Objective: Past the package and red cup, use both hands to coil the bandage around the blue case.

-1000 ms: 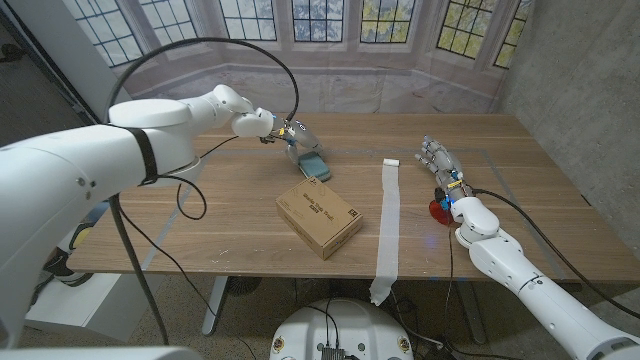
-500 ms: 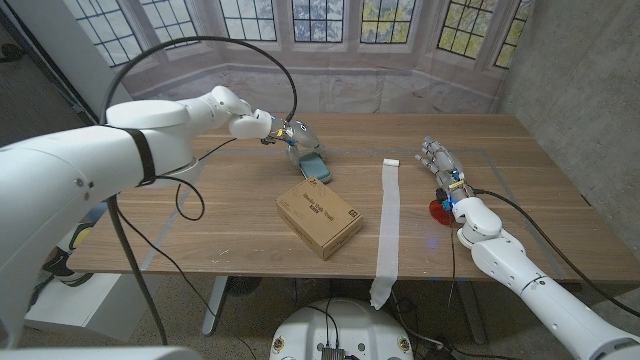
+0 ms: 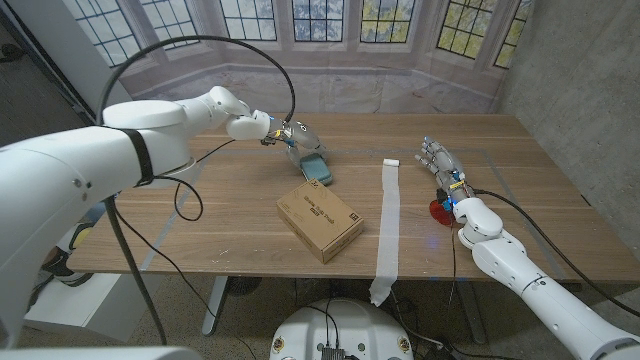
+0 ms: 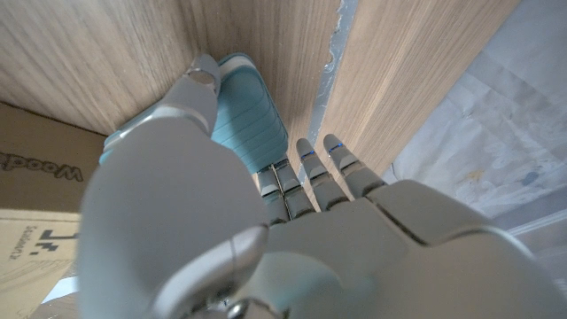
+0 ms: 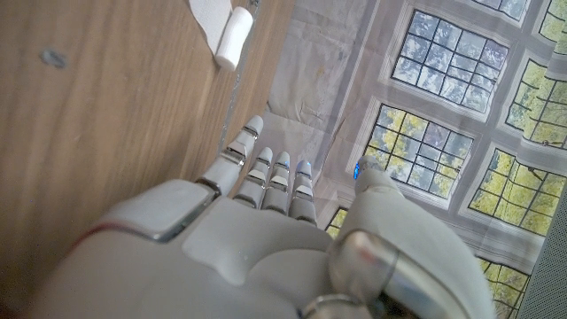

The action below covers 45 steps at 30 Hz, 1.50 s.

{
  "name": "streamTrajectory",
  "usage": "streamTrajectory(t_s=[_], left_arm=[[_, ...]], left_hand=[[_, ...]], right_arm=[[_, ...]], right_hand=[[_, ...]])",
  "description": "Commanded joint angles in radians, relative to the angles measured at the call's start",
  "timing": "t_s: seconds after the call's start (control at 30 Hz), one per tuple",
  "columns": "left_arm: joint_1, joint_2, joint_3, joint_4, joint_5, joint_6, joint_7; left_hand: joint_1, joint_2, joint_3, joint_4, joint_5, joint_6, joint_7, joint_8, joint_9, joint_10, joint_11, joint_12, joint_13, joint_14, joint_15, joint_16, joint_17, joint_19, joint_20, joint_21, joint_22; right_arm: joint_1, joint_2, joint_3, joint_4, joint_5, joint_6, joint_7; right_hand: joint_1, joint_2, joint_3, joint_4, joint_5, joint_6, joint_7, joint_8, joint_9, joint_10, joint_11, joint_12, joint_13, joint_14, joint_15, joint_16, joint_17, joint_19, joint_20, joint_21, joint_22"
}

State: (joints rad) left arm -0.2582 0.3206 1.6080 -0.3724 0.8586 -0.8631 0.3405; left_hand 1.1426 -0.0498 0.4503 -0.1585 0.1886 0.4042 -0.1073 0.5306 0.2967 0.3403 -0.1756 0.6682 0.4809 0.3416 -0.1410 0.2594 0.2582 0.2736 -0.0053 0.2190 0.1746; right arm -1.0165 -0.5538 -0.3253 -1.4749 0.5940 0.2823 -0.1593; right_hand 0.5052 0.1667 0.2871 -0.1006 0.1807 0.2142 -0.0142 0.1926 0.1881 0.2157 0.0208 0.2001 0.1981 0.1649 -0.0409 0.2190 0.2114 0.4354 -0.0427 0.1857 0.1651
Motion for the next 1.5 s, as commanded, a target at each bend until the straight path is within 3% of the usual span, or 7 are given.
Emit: streamTrajectory(t_s=[0.03,0.33,0.67,1.5], left_arm=[[-0.001,0.024,-0.018,-0.009,0.004,-0.024,0.003],[0.0,0.056,-0.038,-0.03,0.007,-0.049,-0.006],[0.005,0.118,-0.085,-0.1,0.019,-0.07,-0.04],[0.101,0.28,-0.312,-0.369,0.019,-0.037,-0.237]], left_hand=[[0.008,0.028,-0.001,0.008,0.006,0.065,0.0,0.089,0.044,0.053,-0.042,0.016,0.092,0.007,0.0,0.006,0.007,0.004,0.0,-0.001,0.005],[0.005,0.029,-0.001,0.009,0.007,0.065,0.0,0.1,0.049,0.055,-0.042,0.02,0.1,0.009,0.0,0.003,0.012,0.004,0.0,-0.003,0.005],[0.005,0.031,0.0,0.009,0.008,0.061,-0.001,0.111,0.054,0.053,-0.042,0.022,0.11,0.011,-0.001,0.0,0.018,0.003,0.0,-0.005,0.006],[0.006,0.034,0.004,0.006,0.009,0.056,-0.002,0.136,0.065,0.056,-0.042,0.027,0.128,0.015,0.001,-0.006,0.03,0.004,-0.001,-0.008,0.006]], right_arm=[[0.028,0.001,-0.014,0.013,-0.002,-0.016,0.018],[0.064,0.006,-0.03,0.033,-0.004,-0.029,0.041],[0.087,0.007,-0.043,0.036,-0.006,-0.045,0.055],[0.126,-0.014,-0.061,0.022,-0.018,-0.077,0.087]], right_hand=[[-0.004,0.0,0.0,-0.008,-0.002,0.007,0.008,0.004,0.002,0.007,-0.001,0.004,0.004,0.008,-0.016,0.006,0.003,0.009,-0.036,0.008,0.005],[-0.005,0.0,0.0,-0.008,-0.002,0.007,0.008,0.004,0.002,0.007,0.0,0.004,0.004,0.007,-0.017,0.006,0.004,0.01,-0.035,0.008,0.005],[-0.006,-0.001,0.0,-0.009,-0.002,0.007,0.009,0.004,0.002,0.007,0.002,0.003,0.004,0.008,-0.017,0.007,0.004,0.011,-0.035,0.008,0.005],[-0.007,-0.001,0.001,-0.01,-0.002,0.007,0.009,0.003,0.002,0.007,0.002,0.003,0.004,0.008,-0.016,0.007,0.003,0.011,-0.035,0.007,0.005]])
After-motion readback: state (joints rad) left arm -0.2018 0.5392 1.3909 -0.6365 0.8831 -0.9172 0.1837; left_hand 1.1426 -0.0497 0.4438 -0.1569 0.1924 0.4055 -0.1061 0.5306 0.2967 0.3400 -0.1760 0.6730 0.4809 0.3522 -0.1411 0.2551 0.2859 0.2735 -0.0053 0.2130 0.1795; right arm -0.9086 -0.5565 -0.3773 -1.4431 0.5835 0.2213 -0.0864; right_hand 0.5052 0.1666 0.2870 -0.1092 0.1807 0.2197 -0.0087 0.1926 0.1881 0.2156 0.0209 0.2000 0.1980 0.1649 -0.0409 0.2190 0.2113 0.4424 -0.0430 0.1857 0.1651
